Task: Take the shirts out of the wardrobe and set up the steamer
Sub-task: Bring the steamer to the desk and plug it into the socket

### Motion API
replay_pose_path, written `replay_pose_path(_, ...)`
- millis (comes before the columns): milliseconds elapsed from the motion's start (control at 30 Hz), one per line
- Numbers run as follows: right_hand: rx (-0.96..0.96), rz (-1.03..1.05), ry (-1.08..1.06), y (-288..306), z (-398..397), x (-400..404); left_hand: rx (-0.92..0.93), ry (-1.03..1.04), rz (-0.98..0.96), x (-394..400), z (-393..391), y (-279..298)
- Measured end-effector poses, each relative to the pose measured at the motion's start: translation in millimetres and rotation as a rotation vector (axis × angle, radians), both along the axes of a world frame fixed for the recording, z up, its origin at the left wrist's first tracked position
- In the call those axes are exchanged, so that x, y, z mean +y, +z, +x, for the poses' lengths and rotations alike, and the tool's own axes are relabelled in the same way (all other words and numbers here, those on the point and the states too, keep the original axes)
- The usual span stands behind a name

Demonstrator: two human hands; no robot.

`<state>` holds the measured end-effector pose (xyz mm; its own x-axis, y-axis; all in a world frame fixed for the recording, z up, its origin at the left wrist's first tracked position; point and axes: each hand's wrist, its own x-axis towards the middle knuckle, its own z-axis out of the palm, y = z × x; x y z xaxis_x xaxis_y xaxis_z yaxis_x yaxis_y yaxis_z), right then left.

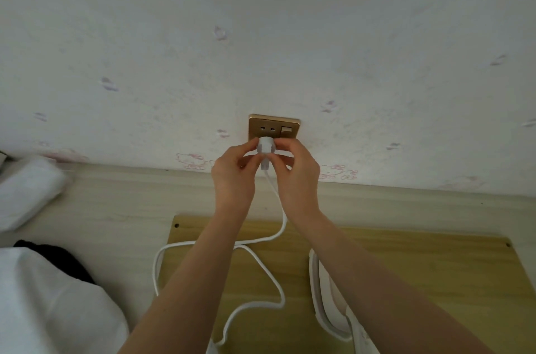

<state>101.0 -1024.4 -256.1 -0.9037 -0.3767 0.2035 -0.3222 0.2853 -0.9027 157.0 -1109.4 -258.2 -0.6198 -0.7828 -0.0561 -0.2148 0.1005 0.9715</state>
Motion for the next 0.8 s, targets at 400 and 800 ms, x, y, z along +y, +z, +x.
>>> replay_pose_path(400,-0.018,0.004,-0.054,-2.6,-6.4,-2.9,-0.011,0.010,-0.088,3.8,-3.3,-5.0)
replay_pose_path(800,-0.042,0.104,0.011,11.0,-6.5,7.2,-0.046,0.016,-0.084,9.3,-1.2,2.6)
